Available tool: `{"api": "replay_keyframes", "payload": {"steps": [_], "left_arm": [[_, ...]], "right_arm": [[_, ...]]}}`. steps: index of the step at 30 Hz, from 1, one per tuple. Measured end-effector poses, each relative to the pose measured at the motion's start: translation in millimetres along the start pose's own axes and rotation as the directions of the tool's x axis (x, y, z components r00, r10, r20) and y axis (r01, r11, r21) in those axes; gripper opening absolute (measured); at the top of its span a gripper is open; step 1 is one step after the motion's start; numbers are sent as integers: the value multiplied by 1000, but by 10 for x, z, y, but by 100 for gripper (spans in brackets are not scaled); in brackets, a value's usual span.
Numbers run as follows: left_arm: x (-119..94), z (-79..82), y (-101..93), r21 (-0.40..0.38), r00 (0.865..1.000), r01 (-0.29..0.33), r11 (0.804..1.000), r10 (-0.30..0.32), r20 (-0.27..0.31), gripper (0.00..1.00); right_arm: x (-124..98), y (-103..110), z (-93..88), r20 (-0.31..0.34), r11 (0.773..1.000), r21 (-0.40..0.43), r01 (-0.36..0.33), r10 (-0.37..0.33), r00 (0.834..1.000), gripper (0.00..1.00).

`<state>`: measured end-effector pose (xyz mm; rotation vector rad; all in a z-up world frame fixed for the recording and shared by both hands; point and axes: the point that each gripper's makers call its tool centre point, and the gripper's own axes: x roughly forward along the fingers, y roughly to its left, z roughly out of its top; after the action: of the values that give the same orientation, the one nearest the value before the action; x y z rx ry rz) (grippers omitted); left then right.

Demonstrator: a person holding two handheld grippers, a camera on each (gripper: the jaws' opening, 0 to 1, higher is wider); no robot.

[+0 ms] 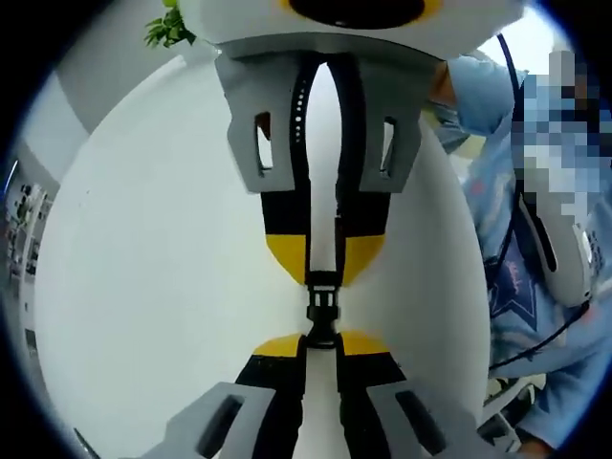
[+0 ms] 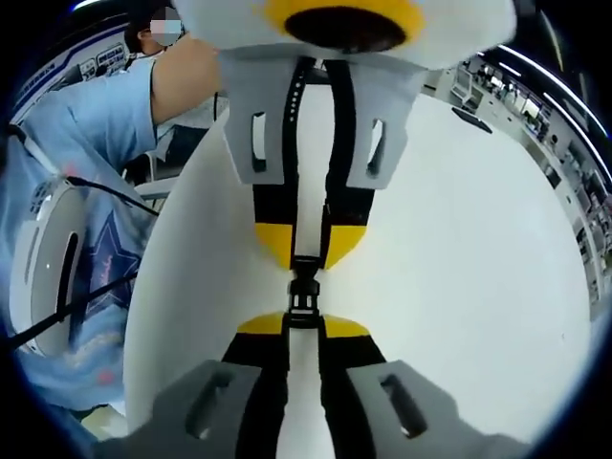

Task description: Snap the two parts of the plastic buckle together until the buckle closes and remains connected.

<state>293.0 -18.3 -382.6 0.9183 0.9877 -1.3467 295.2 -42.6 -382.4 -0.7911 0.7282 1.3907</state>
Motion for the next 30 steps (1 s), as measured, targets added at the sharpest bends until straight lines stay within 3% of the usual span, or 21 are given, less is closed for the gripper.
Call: {"api": "replay_keyframes", "payload": {"steps": [13,30], "left_arm": [[-5,-20,-6,-12,1000,8,1000,-8,-16,9],[16,-6,-16,-19,1000,27,999,-27,10,6]], "right_arm": [[-1,0,-10,-15,1000,-9,8,-8,1000,9],[34,-54,45,7,999,-42,19,-18,1000,8]]}}
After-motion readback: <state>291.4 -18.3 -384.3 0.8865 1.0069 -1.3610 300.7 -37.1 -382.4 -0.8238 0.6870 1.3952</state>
